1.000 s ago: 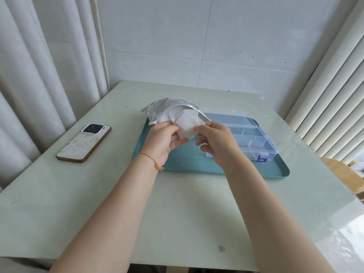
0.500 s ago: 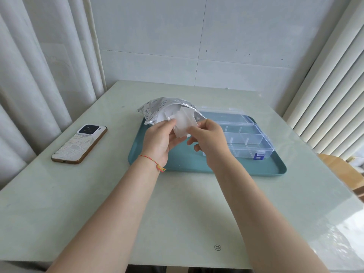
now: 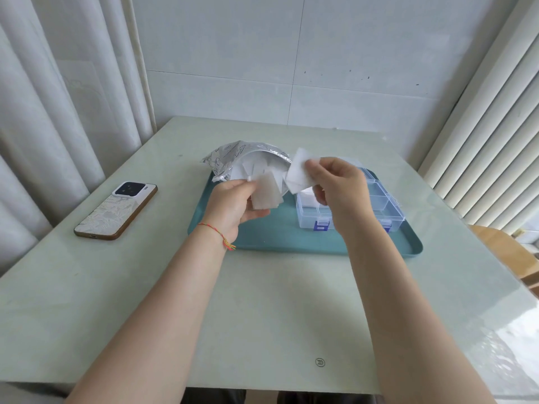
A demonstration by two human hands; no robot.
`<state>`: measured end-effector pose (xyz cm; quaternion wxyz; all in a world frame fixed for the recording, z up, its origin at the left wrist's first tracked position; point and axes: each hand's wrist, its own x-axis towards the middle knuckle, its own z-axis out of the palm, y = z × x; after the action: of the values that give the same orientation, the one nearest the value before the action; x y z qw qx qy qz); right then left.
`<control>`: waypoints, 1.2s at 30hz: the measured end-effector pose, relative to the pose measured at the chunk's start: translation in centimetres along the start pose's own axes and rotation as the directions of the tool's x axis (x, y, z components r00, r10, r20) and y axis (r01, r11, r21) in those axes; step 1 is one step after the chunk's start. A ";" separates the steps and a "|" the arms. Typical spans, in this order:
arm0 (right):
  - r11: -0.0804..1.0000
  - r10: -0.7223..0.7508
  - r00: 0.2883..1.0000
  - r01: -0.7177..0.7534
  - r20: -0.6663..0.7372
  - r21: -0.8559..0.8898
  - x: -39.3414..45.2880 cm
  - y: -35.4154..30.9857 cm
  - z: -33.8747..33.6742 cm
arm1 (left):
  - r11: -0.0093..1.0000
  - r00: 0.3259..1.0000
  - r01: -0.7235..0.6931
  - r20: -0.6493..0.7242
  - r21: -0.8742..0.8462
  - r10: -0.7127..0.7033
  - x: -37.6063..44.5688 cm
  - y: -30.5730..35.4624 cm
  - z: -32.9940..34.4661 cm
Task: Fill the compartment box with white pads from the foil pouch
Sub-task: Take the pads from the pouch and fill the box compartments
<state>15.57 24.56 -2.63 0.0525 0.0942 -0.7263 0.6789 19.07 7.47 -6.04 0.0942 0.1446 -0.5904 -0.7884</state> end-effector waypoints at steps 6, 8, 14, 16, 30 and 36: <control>0.984 0.077 0.968 -0.035 0.240 -0.175 -0.2 0.9 1.1 | 0.993 0.981 0.049 0.183 0.106 -0.068 -0.6 0.3 0.2; 0.971 0.067 0.974 -0.013 0.217 -0.240 -0.1 1.1 1.0 | 0.993 0.974 0.076 0.208 0.094 -0.094 -0.6 0.4 0.2; 0.952 0.055 0.977 0.011 0.207 -0.307 -0.2 1.0 0.9 | 0.992 0.982 0.025 0.180 0.121 -0.046 -0.7 0.1 0.3; 0.956 0.077 0.962 0.003 0.261 -0.293 -0.3 0.8 0.7 | 0.996 0.991 0.008 0.130 0.085 -0.019 -0.6 0.1 0.2; 0.873 0.085 0.928 0.106 0.362 -0.476 -0.5 0.3 -0.1 | 0.962 0.972 0.058 0.205 0.268 -0.115 -1.0 0.2 0.3; 0.759 0.005 0.936 0.226 0.353 -0.610 -0.1 0.8 0.0 | 0.946 0.938 0.062 0.305 0.317 -0.164 -1.0 0.4 0.0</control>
<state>15.50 24.63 -3.40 -0.0013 0.2273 -0.9053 0.3589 19.95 7.68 -5.58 -0.0743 0.0586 -0.7022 -0.7056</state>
